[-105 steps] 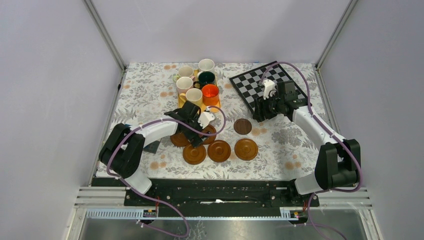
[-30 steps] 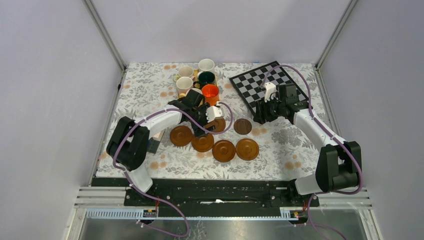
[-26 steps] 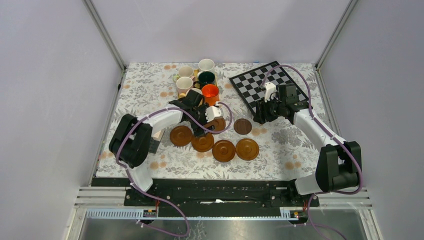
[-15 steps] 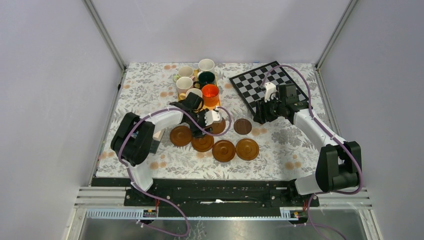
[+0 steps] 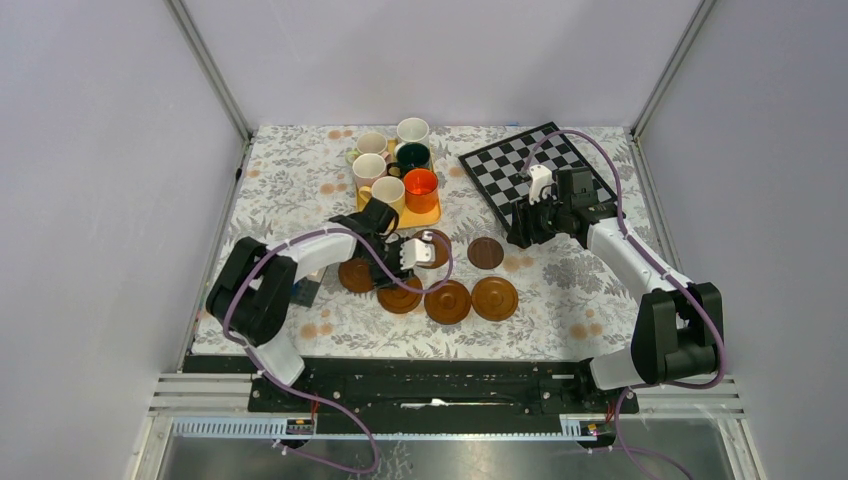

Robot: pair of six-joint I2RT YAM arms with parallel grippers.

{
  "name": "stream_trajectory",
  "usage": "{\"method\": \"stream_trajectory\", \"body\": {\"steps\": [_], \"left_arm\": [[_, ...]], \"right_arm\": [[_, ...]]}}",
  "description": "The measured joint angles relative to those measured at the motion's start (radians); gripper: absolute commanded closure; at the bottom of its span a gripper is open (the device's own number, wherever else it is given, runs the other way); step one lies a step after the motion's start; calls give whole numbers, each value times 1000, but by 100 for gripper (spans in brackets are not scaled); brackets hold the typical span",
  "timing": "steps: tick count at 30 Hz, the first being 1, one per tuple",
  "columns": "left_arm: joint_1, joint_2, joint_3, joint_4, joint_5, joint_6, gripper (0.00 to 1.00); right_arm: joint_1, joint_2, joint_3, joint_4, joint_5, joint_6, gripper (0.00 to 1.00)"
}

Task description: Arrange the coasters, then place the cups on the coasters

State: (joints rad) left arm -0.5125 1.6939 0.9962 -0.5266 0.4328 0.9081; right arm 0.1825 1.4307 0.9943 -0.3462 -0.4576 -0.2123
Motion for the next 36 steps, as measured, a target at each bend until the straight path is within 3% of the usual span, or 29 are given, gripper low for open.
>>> {"method": "stream_trajectory", "body": {"steps": [17,23,29,36], "left_arm": [[-17,-88,-86,-62,-19,67,53],[-16,-89,-80,-80,-28,64,40],[16,-89,25,-167,-3,21,39],[51,-54,154,-70,14,-72,39]], "right_arm": [[0,0,0,0,0,0,41],[0,0,0,0,0,0,41],[0,0,0,0,-1,0,41],[0,0,0,0,-1,0,41]]}}
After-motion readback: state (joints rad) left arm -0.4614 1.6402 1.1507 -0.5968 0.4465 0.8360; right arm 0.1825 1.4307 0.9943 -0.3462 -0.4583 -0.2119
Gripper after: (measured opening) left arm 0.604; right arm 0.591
